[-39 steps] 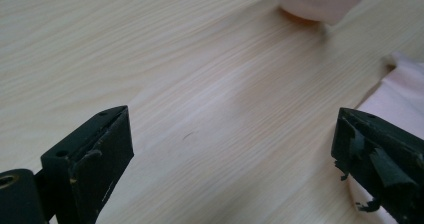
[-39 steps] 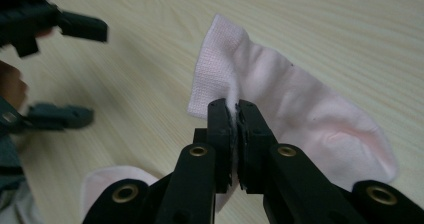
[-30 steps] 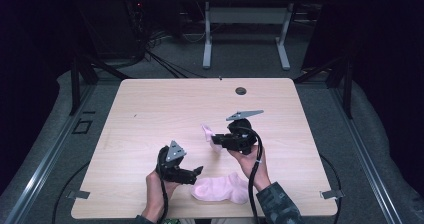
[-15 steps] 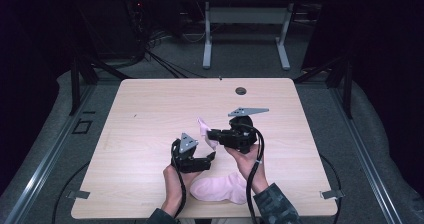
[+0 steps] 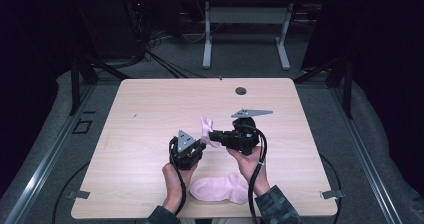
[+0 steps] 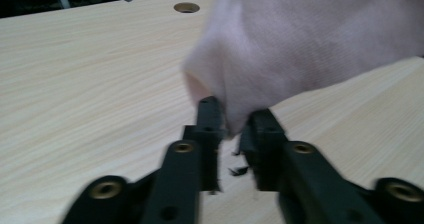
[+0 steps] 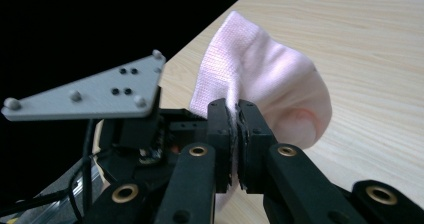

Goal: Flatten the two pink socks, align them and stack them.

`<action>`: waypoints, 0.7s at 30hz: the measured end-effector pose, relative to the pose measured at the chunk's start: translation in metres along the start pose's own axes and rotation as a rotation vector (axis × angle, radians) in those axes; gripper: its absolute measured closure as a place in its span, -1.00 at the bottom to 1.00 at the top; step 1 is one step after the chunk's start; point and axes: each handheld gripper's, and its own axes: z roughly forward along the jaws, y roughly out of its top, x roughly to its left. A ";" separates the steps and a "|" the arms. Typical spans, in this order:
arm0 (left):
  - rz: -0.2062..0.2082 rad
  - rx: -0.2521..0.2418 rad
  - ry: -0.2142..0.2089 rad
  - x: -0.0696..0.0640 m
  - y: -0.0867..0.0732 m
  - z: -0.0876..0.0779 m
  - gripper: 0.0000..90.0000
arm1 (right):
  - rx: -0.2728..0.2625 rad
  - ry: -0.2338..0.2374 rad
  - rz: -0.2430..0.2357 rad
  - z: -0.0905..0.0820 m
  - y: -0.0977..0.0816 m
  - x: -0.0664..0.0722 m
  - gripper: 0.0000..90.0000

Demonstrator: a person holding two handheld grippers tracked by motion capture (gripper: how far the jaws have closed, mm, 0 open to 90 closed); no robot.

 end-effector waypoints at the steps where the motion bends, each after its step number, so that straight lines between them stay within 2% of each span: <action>1: 0.017 0.009 0.018 0.002 0.001 -0.001 0.92 | -0.002 -0.001 0.011 0.000 -0.002 -0.003 0.91; 4: 0.074 0.038 0.073 0.004 0.002 -0.004 0.95 | 0.016 -0.044 0.005 0.001 -0.007 -0.011 0.91; 6: 0.134 0.055 0.110 0.003 0.003 -0.007 0.95 | 0.034 -0.078 0.006 0.005 -0.011 -0.018 0.91; 7: 0.188 0.080 0.144 0.001 0.005 -0.009 0.95 | 0.040 -0.084 0.012 0.006 -0.013 -0.021 0.91; 8: 0.224 0.090 0.165 -0.001 0.005 -0.010 0.95 | 0.052 -0.099 0.018 0.010 -0.017 -0.026 0.91; 9: 0.264 0.127 0.174 -0.003 0.005 -0.010 0.95 | 0.067 -0.111 0.024 0.013 -0.019 -0.030 0.91; 10: 0.287 0.149 0.176 -0.004 0.005 -0.010 0.95 | 0.081 -0.113 0.035 0.016 -0.022 -0.034 0.91; 11: 0.316 0.188 0.159 -0.006 0.003 -0.008 0.95 | 0.090 -0.119 0.038 0.018 -0.024 -0.037 0.90; 12: 0.332 0.234 0.137 -0.008 0.000 -0.004 0.94 | 0.114 -0.150 0.036 0.023 -0.028 -0.041 0.90; 13: 0.325 0.273 0.099 -0.009 -0.005 0.001 0.90 | 0.128 -0.158 0.045 0.027 -0.032 -0.046 0.90; 14: 0.312 0.296 0.064 -0.009 -0.008 0.004 0.83 | 0.157 -0.186 0.047 0.031 -0.037 -0.051 0.89; 15: 0.283 0.327 0.010 -0.008 -0.011 0.008 0.70 | 0.180 -0.204 0.048 0.033 -0.040 -0.055 0.87; 16: 0.243 0.332 -0.038 -0.007 -0.015 0.011 0.54 | 0.202 -0.214 0.050 0.036 -0.045 -0.061 0.84; 17: 0.228 0.346 -0.078 -0.005 -0.017 0.012 0.39 | 0.227 -0.226 0.058 0.038 -0.050 -0.067 0.82; 18: 0.213 0.349 -0.102 -0.003 -0.018 0.012 0.22 | 0.247 -0.231 0.062 0.039 -0.054 -0.073 0.76; 20: 0.158 0.326 -0.137 0.005 -0.018 0.007 -0.01 | 0.286 -0.247 0.073 0.040 -0.062 -0.083 0.62; 21: 0.135 0.312 -0.146 0.009 -0.017 0.004 -0.05 | 0.291 -0.261 0.072 0.039 -0.066 -0.086 0.54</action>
